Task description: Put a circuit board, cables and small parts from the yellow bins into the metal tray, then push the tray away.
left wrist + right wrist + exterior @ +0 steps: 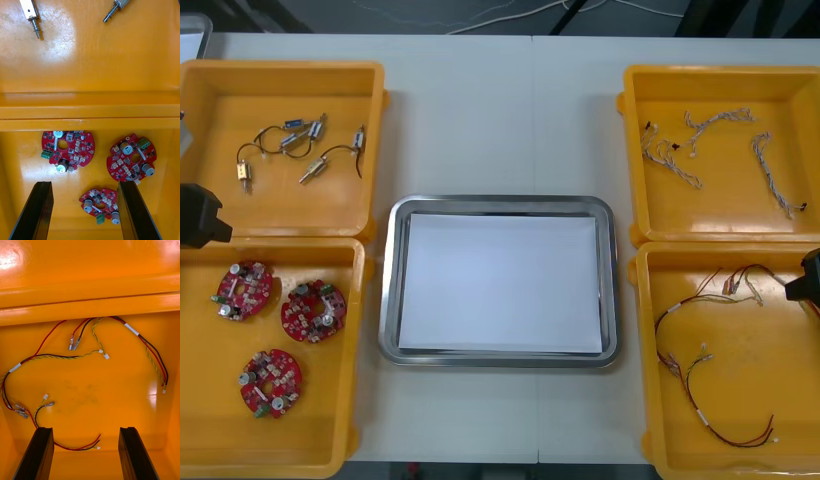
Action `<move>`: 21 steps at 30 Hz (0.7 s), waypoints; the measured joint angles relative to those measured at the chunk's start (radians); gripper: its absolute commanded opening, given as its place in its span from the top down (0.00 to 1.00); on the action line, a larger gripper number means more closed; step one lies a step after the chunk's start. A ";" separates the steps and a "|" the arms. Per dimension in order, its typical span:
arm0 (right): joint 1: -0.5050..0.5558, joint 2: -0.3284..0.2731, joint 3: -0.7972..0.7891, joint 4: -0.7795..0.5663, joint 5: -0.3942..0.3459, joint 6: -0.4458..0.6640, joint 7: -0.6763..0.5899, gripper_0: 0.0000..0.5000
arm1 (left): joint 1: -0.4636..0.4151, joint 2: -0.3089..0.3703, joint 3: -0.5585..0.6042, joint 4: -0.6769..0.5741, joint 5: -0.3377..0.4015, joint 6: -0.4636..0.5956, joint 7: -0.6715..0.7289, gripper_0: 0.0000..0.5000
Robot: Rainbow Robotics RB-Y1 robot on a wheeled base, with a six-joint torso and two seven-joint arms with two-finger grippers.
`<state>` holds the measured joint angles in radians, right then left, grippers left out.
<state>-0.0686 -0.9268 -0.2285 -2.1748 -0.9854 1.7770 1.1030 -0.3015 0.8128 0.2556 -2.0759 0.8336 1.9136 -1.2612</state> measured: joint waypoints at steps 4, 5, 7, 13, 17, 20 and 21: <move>0.000 0.000 0.000 0.000 0.000 0.000 0.000 0.00 | 0.000 0.000 0.000 0.000 0.000 0.000 0.000 0.00; 0.000 0.000 0.000 0.000 0.000 0.000 0.000 0.00 | 0.000 0.000 0.000 0.000 0.000 0.000 0.000 0.00; 0.000 0.000 0.000 0.000 0.000 0.000 0.000 0.00 | 0.000 0.000 0.000 0.000 0.000 0.000 0.000 0.00; 0.000 0.000 0.000 0.000 0.000 0.000 0.000 0.00 | 0.000 0.000 0.000 0.000 0.000 0.000 0.000 0.00; 0.000 0.000 0.000 0.000 0.000 0.000 0.000 0.00 | 0.000 0.000 0.000 0.000 0.000 0.000 0.000 0.00; 0.000 0.000 0.000 0.000 0.000 0.000 0.000 0.00 | 0.000 0.000 0.000 0.000 0.000 0.000 0.000 0.00; 0.000 0.000 0.000 0.000 0.000 0.000 0.000 0.00 | 0.000 0.000 0.000 0.000 0.000 0.000 0.000 0.00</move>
<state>-0.0686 -0.9268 -0.2285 -2.1748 -0.9854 1.7770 1.1030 -0.3015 0.8128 0.2556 -2.0759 0.8336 1.9136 -1.2612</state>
